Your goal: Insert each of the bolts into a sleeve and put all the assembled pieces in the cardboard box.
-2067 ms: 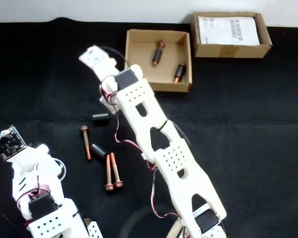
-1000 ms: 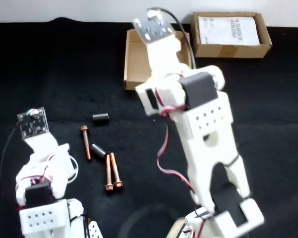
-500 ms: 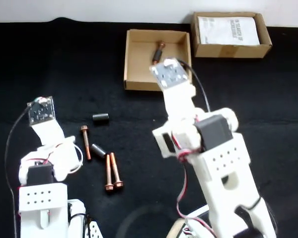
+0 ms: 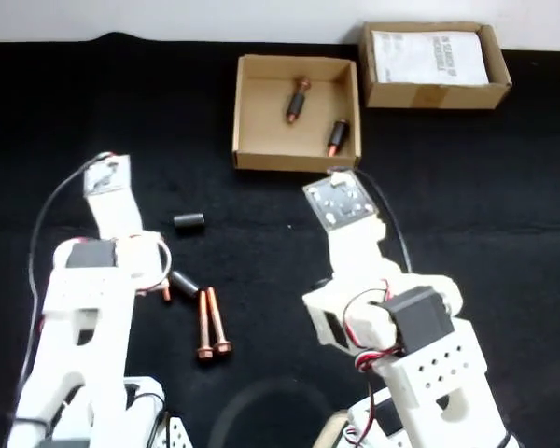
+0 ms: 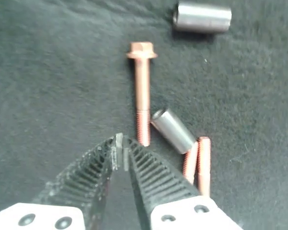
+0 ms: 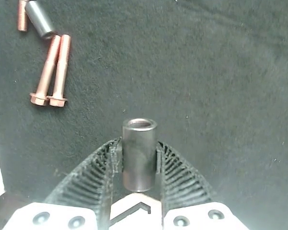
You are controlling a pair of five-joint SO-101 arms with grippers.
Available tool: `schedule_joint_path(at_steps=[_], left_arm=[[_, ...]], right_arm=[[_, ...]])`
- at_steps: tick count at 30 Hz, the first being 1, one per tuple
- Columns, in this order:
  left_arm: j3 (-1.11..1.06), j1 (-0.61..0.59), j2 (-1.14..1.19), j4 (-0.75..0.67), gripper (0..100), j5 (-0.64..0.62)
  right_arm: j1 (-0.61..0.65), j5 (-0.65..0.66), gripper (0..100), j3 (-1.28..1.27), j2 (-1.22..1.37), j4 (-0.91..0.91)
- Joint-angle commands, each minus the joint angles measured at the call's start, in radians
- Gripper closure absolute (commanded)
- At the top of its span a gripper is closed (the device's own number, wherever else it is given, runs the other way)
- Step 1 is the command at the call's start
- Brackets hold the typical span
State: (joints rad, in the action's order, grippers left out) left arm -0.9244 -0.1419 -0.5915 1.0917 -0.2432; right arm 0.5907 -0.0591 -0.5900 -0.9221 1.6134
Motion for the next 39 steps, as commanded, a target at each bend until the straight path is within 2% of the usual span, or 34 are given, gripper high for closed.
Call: schedule_joint_path(at_steps=[1, 4, 12, 21, 24, 39], left_arm=[[0.064, 0.028, 0.067, -0.015, 85, -0.014], [0.093, 0.024, 0.117, -0.037, 80, -0.061], [0.183, 0.024, 0.278, -0.163, 80, -0.063], [0.294, -0.004, 0.483, -0.164, 80, -0.058], [0.291, -0.013, 0.507, -0.170, 80, -0.009], [0.285, -0.038, 0.512, -0.232, 80, -0.005]], right_arm=[[0.001, -0.018, 99.2, -0.001, -0.041, -0.010], [0.001, -0.018, 99.2, -0.002, -0.058, -0.008], [0.001, -0.018, 99.2, -0.013, -0.077, -0.004], [-0.012, -0.018, 99.2, -0.013, -0.088, -0.002], [-0.039, -0.011, 99.2, -0.013, -0.084, -0.008], [-0.045, -0.011, 99.2, -0.013, -0.079, -0.045]])
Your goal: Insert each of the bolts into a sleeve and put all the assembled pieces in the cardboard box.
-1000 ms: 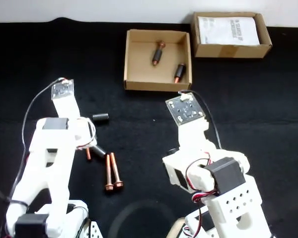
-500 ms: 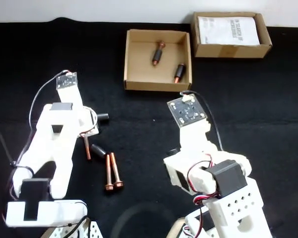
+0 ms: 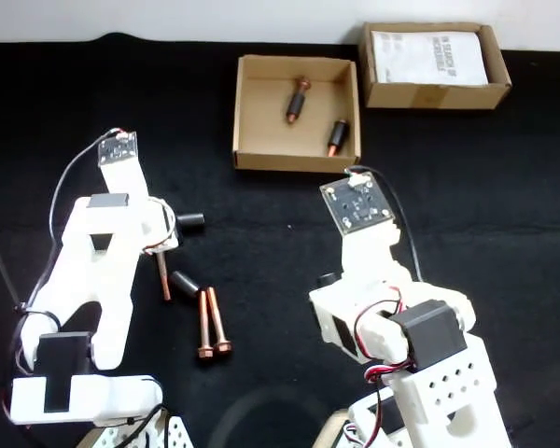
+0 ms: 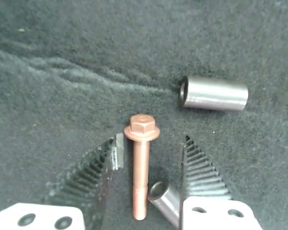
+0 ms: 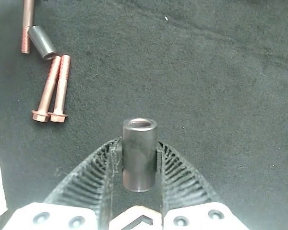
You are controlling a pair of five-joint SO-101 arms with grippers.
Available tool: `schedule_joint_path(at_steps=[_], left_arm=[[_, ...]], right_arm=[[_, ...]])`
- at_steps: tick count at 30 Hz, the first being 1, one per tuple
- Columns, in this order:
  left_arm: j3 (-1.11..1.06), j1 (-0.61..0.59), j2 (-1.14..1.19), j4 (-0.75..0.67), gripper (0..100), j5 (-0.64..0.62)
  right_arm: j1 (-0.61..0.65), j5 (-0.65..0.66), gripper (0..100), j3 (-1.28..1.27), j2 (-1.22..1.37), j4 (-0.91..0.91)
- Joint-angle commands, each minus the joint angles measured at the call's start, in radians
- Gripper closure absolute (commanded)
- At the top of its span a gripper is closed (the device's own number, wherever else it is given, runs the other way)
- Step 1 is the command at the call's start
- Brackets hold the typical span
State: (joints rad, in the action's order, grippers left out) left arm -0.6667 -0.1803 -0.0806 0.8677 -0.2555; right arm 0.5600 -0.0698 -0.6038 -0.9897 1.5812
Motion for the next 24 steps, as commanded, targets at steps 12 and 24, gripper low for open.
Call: schedule_joint_path(at_steps=[12, 24], left_arm=[[-0.022, 0.001, 0.004, -0.011, 80, 0.008], [0.245, -0.004, 0.302, 0.106, 98, 0.000]], right_arm=[[-0.039, 0.000, 99.2, 0.002, -0.010, -0.013], [-0.054, 0.002, 99.2, 0.004, -0.012, -0.012]])
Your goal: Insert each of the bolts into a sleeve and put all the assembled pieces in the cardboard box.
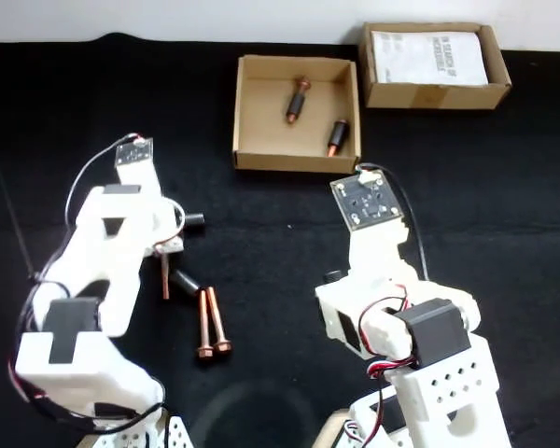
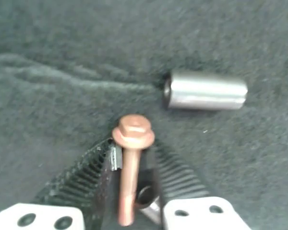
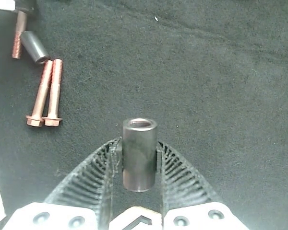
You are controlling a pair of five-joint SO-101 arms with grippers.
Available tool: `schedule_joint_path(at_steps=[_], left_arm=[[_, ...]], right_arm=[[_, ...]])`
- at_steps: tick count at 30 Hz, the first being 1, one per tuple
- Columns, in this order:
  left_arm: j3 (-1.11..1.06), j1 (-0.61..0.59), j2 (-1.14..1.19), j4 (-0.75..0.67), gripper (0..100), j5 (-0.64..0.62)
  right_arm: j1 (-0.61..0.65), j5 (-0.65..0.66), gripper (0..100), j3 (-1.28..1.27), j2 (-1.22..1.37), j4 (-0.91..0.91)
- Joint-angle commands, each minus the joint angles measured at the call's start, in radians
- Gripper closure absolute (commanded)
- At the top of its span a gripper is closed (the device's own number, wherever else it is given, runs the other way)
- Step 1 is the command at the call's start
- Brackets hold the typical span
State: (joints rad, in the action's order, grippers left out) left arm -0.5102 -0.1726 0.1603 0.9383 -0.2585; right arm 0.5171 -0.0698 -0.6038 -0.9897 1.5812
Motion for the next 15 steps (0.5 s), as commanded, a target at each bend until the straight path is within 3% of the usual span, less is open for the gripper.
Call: schedule_joint_path(at_steps=[1, 8, 15], left_arm=[[0.111, -0.013, 0.081, 0.048, 99, 0.003], [0.211, -0.013, 0.111, 0.146, 99, 0.003], [0.461, -0.010, 0.111, 0.437, 99, 0.003]], right_arm=[[-0.012, 0.000, 99.2, 0.004, -0.015, -0.010], [-0.064, 0.000, 99.2, 0.008, -0.019, -0.005], [-0.101, -0.005, 99.2, 0.001, -0.019, -0.016]])
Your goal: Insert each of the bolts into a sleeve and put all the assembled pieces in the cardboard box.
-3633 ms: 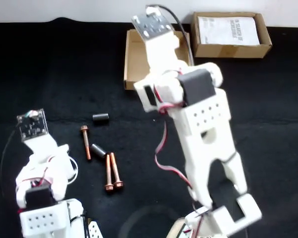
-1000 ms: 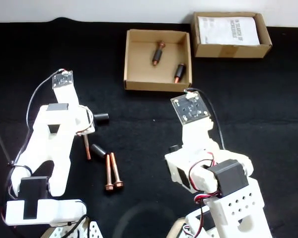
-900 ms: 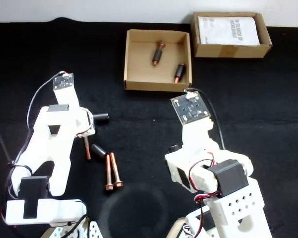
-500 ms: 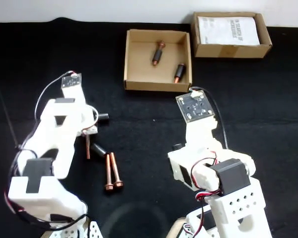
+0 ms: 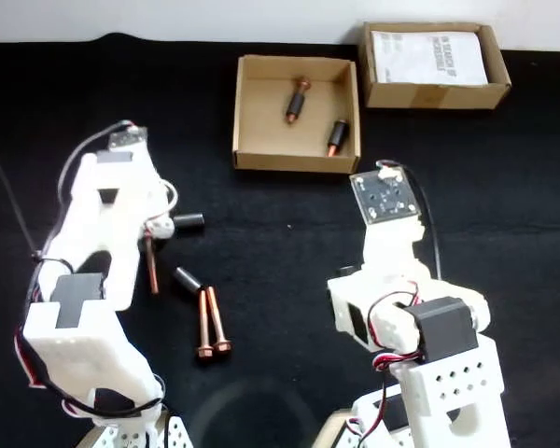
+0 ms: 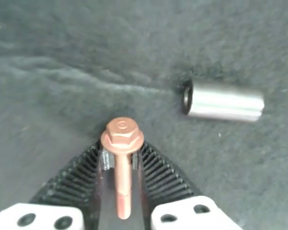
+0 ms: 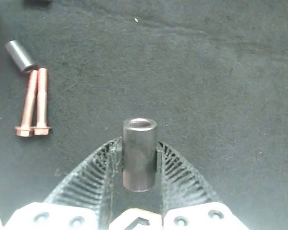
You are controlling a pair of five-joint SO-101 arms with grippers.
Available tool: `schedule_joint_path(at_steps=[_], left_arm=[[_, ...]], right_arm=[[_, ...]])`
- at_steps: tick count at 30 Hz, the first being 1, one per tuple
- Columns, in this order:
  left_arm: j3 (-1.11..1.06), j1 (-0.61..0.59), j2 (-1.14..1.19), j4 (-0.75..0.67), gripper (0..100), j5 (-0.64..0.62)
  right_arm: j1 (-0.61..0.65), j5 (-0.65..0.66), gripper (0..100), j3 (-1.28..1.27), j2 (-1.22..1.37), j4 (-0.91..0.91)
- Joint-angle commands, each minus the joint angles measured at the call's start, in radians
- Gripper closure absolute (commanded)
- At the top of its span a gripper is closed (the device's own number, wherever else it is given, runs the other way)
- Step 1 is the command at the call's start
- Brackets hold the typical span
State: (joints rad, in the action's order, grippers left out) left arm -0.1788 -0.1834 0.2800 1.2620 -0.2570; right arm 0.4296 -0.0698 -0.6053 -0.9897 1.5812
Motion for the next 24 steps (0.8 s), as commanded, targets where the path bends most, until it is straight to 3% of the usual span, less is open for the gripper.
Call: schedule_joint_path(at_steps=[1, 9, 17, 24], left_arm=[[0.173, 0.002, -0.008, 0.158, 99, 0.002], [0.504, 0.004, -0.022, 0.390, 99, -0.003], [0.599, 0.071, -0.343, 0.391, 99, -0.055], [0.542, 0.145, -0.518, 0.391, 99, -0.055]], right_arm=[[-0.013, -0.006, 99.2, 0.002, -0.019, -0.028], [-0.012, -0.115, 99.2, 0.002, -0.022, -0.127], [-0.001, -0.135, 99.2, -0.079, -0.077, -0.278], [0.084, -0.129, 99.2, -0.374, -0.441, -0.495]])
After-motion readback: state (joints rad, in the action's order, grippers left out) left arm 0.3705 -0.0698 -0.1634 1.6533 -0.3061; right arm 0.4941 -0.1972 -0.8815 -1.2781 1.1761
